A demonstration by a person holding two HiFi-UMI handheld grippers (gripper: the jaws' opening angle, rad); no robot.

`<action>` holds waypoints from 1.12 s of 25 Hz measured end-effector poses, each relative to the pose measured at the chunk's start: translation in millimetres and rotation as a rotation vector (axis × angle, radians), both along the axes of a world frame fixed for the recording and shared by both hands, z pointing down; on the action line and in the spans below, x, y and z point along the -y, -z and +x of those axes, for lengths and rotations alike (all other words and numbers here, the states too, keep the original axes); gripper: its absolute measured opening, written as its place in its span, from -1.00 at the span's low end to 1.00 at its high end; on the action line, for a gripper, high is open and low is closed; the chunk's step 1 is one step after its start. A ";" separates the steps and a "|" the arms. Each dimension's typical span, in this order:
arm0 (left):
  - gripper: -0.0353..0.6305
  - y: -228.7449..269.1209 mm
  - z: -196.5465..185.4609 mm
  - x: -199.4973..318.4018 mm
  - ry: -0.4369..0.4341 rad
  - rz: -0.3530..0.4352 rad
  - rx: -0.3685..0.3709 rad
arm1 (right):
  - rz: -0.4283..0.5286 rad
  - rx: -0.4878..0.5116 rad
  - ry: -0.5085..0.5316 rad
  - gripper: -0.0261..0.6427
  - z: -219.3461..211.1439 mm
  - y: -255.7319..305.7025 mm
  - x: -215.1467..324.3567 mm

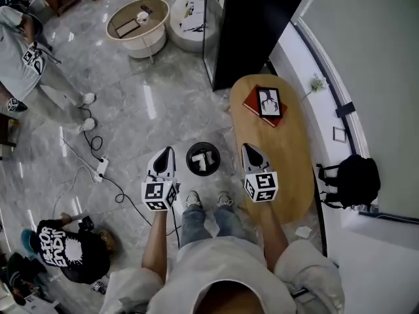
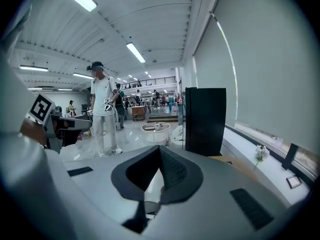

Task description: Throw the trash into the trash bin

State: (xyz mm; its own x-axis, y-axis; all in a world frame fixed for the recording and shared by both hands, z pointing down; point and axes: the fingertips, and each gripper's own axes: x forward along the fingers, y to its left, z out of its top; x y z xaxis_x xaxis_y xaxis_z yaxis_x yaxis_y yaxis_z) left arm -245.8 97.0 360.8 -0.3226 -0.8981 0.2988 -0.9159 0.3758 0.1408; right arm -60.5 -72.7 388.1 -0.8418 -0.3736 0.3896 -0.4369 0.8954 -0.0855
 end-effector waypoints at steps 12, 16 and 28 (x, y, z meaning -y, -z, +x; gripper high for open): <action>-0.84 96.5 -9.7 3.6 0.038 0.084 0.094 | 0.107 0.141 0.019 -0.83 -10.6 106.9 23.5; -0.84 109.3 -12.6 0.5 0.062 0.090 0.104 | 0.110 0.141 0.022 -0.83 -5.3 118.2 28.8; -0.84 121.8 -17.0 -2.0 0.069 0.084 0.136 | 0.118 0.149 0.013 -0.83 -1.5 131.5 37.9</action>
